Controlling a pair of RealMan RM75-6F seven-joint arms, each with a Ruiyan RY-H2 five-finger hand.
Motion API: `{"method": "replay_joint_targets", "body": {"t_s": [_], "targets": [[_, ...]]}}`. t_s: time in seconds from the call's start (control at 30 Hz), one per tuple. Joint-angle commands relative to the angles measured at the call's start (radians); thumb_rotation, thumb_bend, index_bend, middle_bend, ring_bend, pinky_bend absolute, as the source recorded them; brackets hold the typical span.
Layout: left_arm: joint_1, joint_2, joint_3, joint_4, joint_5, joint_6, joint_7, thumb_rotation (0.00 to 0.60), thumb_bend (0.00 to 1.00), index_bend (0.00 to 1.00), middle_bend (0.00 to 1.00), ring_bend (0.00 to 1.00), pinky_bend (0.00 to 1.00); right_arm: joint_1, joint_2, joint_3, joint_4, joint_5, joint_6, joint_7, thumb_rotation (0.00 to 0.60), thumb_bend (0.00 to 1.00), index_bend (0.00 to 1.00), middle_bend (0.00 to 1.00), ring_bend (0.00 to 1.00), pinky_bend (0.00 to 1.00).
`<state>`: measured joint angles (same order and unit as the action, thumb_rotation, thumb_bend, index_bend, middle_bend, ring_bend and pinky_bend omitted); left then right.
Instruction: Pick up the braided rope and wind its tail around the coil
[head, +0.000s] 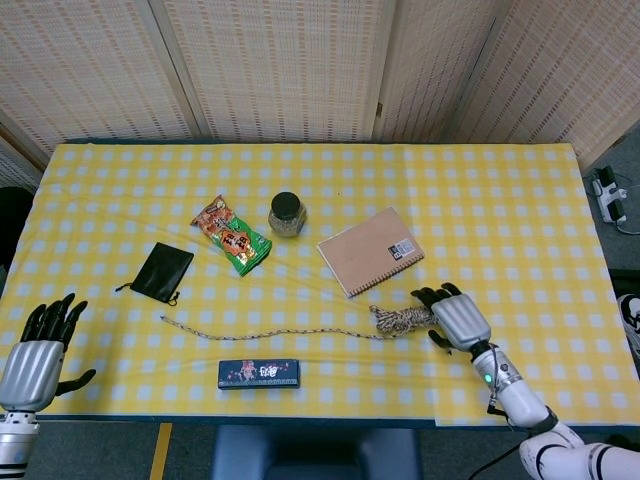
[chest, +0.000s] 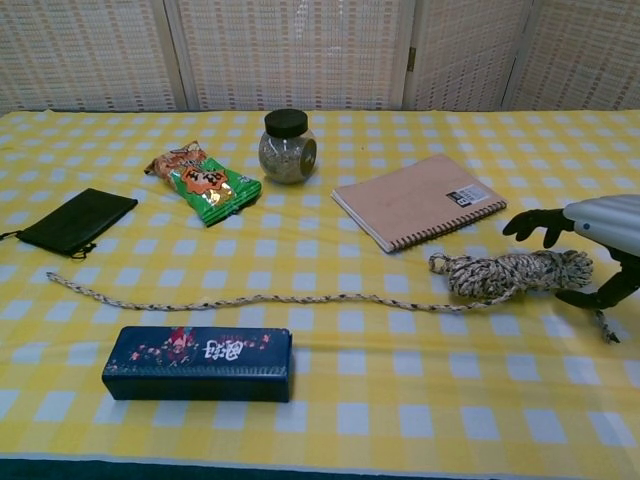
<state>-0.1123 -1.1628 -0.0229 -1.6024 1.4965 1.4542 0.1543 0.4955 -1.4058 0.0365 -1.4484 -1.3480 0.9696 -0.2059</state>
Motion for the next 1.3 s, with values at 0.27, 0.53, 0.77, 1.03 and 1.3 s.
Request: {"method": "replay_joint_targets", "body": {"t_s": [0.27, 0.53, 0.77, 1.03, 1.3], "targets": [[0.000, 0.000, 0.001, 0.000, -0.001, -0.003, 0.002, 0.600, 0.15, 0.04, 0.00, 0.00, 0.00, 0.016, -0.016, -0.005, 0.022, -0.015, -0.016, 0.007, 0.600, 0.38, 0.28, 0.29, 0.33, 0.19], [0.000, -0.003, 0.001, 0.004, -0.003, -0.004, -0.002, 0.600, 0.15, 0.04, 0.00, 0.00, 0.00, 0.015, -0.020, -0.008, 0.030, -0.011, -0.013, 0.002, 0.600, 0.38, 0.32, 0.35, 0.37, 0.21], [-0.002, -0.008, 0.002, 0.013, -0.002, -0.009, -0.009, 0.600, 0.15, 0.05, 0.00, 0.00, 0.00, 0.017, -0.028, -0.008, 0.039, -0.020, -0.005, 0.004, 0.600, 0.38, 0.44, 0.43, 0.43, 0.27], [-0.025, -0.005, -0.010, 0.017, 0.032, -0.006, -0.008, 0.600, 0.15, 0.07, 0.00, 0.03, 0.00, 0.027, -0.022, -0.009, 0.046, -0.042, -0.009, 0.028, 0.600, 0.54, 0.61, 0.53, 0.53, 0.42], [-0.138, -0.010, -0.057, 0.024, 0.121, -0.054, -0.073, 0.600, 0.16, 0.27, 0.20, 0.20, 0.05, 0.042, 0.033, 0.027, 0.009, -0.067, 0.032, 0.057, 0.600, 0.58, 0.68, 0.57, 0.57, 0.46]]}}
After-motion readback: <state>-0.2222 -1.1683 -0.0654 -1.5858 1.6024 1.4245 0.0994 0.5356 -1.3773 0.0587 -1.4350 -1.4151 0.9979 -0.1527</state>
